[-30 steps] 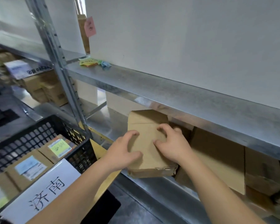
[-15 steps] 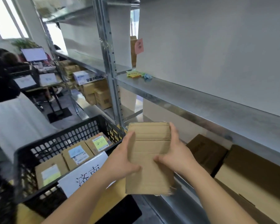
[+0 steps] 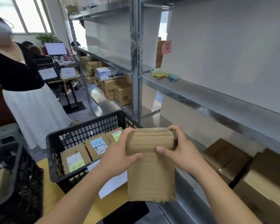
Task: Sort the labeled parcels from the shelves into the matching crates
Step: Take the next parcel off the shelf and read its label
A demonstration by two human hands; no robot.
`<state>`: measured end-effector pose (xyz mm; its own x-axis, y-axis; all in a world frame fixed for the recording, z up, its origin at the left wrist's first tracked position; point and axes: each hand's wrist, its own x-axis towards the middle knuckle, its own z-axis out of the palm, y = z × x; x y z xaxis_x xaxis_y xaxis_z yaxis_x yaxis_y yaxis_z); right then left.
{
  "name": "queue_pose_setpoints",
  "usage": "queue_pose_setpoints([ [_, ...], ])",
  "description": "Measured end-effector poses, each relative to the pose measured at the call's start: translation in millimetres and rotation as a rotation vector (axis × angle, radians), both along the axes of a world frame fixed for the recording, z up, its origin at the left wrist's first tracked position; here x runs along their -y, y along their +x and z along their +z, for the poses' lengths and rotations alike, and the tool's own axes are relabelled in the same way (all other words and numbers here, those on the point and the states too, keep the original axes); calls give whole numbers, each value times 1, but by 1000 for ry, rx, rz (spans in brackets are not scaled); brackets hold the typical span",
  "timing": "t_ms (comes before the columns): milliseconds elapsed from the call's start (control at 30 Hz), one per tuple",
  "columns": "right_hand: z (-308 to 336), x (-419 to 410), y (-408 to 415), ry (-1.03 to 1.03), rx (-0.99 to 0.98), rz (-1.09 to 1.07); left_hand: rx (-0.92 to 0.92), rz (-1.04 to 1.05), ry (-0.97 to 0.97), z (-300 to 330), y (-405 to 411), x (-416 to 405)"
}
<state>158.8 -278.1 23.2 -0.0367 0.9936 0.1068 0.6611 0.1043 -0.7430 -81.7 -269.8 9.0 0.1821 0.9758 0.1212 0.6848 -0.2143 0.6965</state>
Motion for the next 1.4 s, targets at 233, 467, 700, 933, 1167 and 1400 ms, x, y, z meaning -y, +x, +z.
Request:
queue_pose_setpoints([
  [233, 26, 3, -78, 201, 40, -3, 165, 18, 122, 23, -59, 18],
  [467, 35, 7, -149, 104, -179, 44, 219, 133, 129, 26, -134, 28],
  [700, 32, 2, -215, 105, -124, 225, 172, 151, 103, 21, -205, 41],
  [933, 21, 5, -287, 70, -134, 294, 201, 285, 141, 19, -269, 64],
  [1167, 5, 1, -351, 128, -182, 330, 265, 371, 166, 14, -320, 93],
  [1400, -5, -5, -398, 121, -152, 430, 269, 489, 149, -13, -357, 105],
])
